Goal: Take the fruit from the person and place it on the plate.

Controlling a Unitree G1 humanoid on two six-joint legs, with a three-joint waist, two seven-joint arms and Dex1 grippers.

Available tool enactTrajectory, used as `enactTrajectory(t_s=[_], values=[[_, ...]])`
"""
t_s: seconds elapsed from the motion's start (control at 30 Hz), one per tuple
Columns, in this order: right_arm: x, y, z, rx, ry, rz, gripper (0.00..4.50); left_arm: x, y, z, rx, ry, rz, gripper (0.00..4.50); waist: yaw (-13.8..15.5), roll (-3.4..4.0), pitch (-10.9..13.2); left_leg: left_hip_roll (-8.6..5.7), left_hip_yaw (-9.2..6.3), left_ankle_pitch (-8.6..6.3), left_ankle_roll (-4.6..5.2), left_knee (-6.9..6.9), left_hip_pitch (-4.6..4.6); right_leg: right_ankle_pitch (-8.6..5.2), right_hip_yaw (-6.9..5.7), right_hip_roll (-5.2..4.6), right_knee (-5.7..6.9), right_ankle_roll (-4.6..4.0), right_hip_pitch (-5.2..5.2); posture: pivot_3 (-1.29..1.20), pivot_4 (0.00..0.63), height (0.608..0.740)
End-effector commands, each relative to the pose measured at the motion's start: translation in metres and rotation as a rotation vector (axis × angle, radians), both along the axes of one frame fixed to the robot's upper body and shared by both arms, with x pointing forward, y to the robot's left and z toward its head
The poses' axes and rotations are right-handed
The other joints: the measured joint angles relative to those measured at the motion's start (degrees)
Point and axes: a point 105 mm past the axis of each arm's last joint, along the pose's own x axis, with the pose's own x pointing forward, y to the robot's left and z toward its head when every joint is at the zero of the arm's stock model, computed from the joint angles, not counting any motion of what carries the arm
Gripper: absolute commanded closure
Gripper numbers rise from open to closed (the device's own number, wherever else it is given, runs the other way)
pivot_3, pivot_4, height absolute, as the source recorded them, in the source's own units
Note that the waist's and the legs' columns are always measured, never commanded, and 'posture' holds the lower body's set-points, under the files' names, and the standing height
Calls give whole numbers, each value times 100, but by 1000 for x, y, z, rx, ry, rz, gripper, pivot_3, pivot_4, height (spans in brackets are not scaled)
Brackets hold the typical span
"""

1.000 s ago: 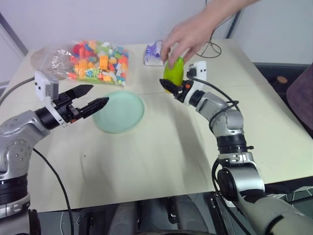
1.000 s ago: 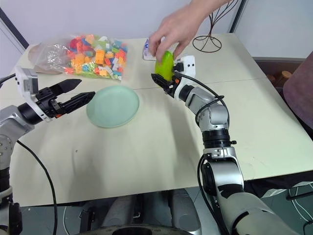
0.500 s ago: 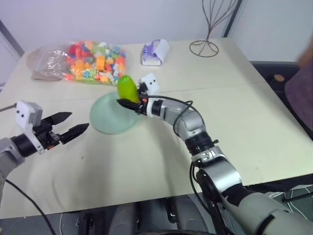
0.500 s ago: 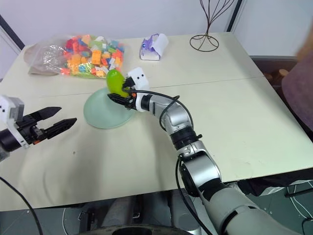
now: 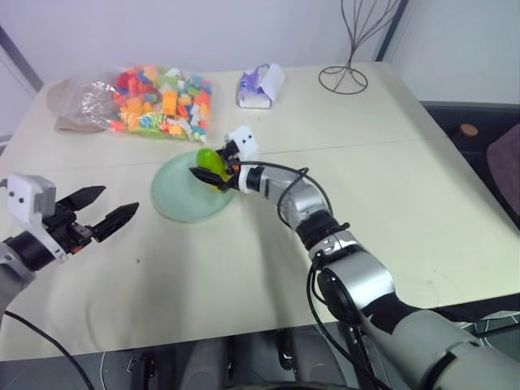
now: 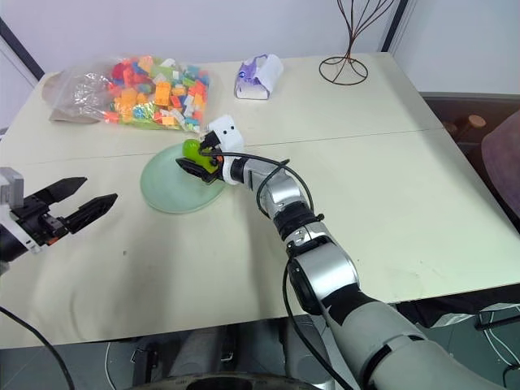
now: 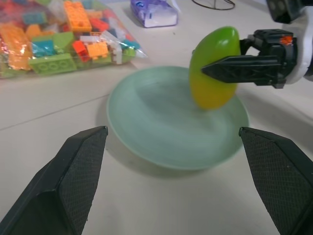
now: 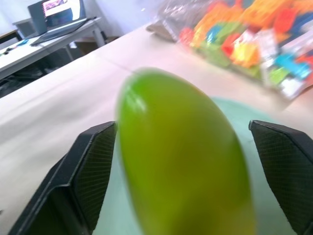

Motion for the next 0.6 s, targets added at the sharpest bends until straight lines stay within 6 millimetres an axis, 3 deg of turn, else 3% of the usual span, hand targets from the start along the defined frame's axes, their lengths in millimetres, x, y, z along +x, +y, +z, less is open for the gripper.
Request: enactTrajectory(t_s=[0.03, 0.13, 0.33, 0.47, 0.6], values=[[9, -24, 49, 49, -151, -37, 63, 9, 22, 18, 17, -104, 122, 0, 16, 1, 1, 0, -1, 0, 0, 0, 0, 0, -2, 0, -1, 0, 2, 0, 150, 740], [10, -58, 72, 58, -218, -76, 63, 18, 45, 23, 6, -146, 222, 0, 41, 0, 0, -5, -2, 1, 1, 3, -3, 1, -5, -3, -1, 1, 2, 0, 150, 740], [-8, -101, 96, 81, -248, -115, 63, 24, 49, 21, -19, -159, 222, 0, -13, -2, -1, -1, 2, 0, 3, -2, -3, 1, 0, 4, -5, 5, 1, 0, 150, 740], [-13, -122, 96, 89, -222, -189, 63, 25, 57, 19, -16, -159, 247, 0, 1, -1, -1, 5, 2, 0, 3, -4, -1, 1, 1, 10, 4, 4, -3, 0, 150, 740], [-15, -163, 81, 33, -184, -293, 63, 18, 71, 19, -1, -150, 283, 0, 45, -4, -2, 4, 2, 0, 3, 2, -1, 1, 0, 8, 2, 4, 1, 0, 150, 740]])
